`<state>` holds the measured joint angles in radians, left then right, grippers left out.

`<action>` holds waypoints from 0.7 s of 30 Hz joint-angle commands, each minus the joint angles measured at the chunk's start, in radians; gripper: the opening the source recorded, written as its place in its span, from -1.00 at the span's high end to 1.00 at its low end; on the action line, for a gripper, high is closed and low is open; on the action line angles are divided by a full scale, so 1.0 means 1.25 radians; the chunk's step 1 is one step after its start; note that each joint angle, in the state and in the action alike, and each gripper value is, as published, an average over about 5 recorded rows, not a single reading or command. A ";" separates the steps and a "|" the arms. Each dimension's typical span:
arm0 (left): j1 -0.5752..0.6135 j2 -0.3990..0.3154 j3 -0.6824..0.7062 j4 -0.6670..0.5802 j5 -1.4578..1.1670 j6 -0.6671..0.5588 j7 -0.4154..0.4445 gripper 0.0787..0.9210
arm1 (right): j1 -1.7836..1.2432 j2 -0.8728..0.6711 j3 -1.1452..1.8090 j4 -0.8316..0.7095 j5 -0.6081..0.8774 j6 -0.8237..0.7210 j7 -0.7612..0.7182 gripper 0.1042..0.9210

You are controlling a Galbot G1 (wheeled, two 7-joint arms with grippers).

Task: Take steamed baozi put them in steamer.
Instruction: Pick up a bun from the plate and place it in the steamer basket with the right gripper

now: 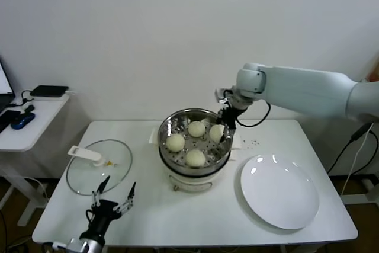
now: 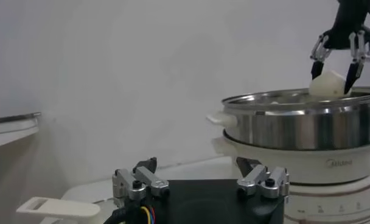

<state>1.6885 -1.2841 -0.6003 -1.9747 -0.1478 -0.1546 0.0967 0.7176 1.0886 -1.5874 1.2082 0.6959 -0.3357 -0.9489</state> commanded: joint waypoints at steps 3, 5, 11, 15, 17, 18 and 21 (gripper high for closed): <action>0.004 0.001 0.000 0.004 0.000 -0.001 0.000 -0.77 | -0.057 0.016 0.018 -0.030 -0.035 -0.002 0.004 -0.41; 0.005 0.001 0.001 0.004 0.000 -0.001 0.000 -0.77 | -0.060 0.017 0.020 -0.033 -0.037 -0.002 0.005 -0.41; 0.007 -0.001 0.002 0.007 0.000 -0.003 0.000 -0.77 | -0.069 0.021 0.025 -0.041 -0.041 -0.002 0.006 -0.41; 0.007 -0.002 0.002 0.009 0.000 -0.004 0.001 -0.77 | -0.077 0.024 0.028 -0.045 -0.043 -0.002 0.008 -0.41; 0.007 -0.002 0.002 0.009 0.000 -0.004 0.001 -0.77 | -0.080 0.026 0.029 -0.047 -0.044 -0.002 0.009 -0.41; 0.007 -0.002 0.002 0.009 0.000 -0.004 0.001 -0.77 | -0.081 0.026 0.030 -0.048 -0.044 -0.002 0.010 -0.41; 0.006 -0.002 0.003 0.010 0.000 -0.004 0.001 -0.77 | -0.085 0.027 0.031 -0.049 -0.044 -0.002 0.012 -0.41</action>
<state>1.6964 -1.2863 -0.5979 -1.9637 -0.1478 -0.1590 0.0968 0.6282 1.1182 -1.5543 1.1551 0.6483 -0.3386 -0.9385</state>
